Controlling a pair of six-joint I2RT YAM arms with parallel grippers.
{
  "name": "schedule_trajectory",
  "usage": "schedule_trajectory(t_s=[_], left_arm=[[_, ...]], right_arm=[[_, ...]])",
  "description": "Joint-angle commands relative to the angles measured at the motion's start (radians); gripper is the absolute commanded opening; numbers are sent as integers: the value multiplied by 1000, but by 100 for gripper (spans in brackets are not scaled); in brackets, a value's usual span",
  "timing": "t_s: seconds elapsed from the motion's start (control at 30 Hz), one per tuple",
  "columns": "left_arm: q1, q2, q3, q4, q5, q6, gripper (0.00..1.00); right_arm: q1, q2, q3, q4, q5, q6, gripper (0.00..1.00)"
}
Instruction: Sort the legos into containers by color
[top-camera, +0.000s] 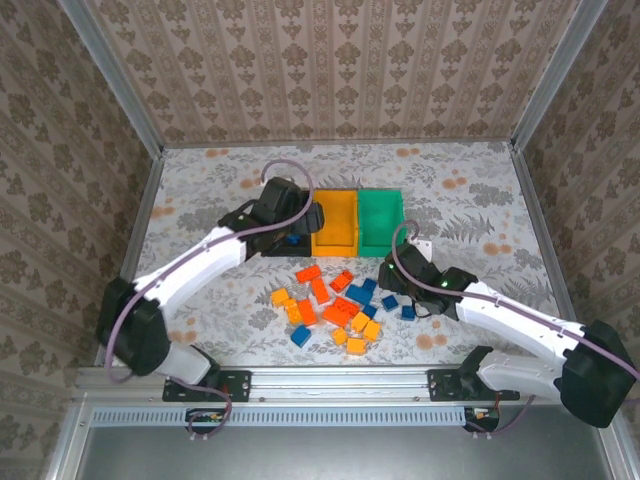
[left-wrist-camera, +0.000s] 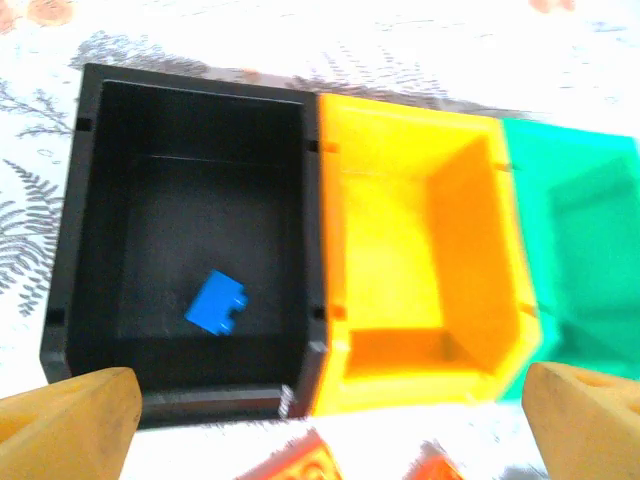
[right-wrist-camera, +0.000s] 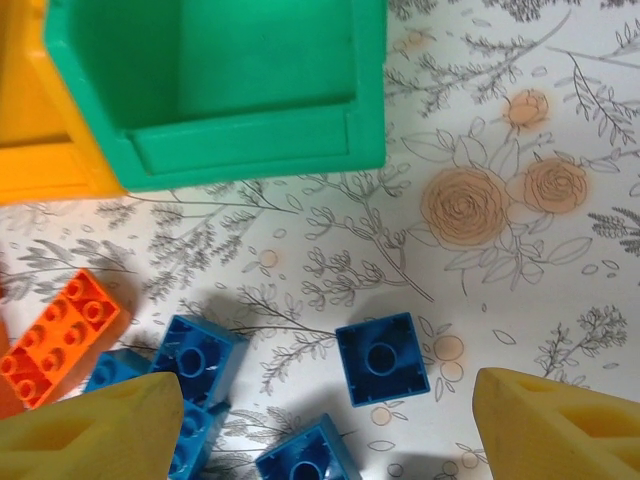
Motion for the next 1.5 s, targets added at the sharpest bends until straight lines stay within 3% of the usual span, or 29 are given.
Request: schedule_trajectory(t_s=[0.0, 0.37, 0.53, 0.7, 0.87, 1.13, 1.33, 1.47], left_arm=[[-29, -111, -108, 10, 33, -9, 100], [-60, -512, -496, 19, -27, -88, 100], [-57, -618, -573, -37, -68, -125, 100], [-51, -659, -599, -74, -91, -150, 100], [-36, -680, -609, -99, -97, -159, 100], [1, -688, -607, -127, -79, -162, 100], [29, -692, -608, -164, -62, -171, 100], [34, -706, -626, -162, -43, -181, 100]], right_arm=[[-17, 33, -17, -47, -18, 23, 77], [-59, 161, -34, 13, -53, 30, 73], [-69, 220, -21, 40, -54, 17, 72], [-93, 295, -9, 60, -56, 6, 64], [-113, 348, -3, 101, -92, -20, 51], [-100, 277, 27, 130, -154, -130, 33], [-7, 262, 228, 125, -228, -214, 30], [49, 431, 429, 168, -280, -247, 29]])
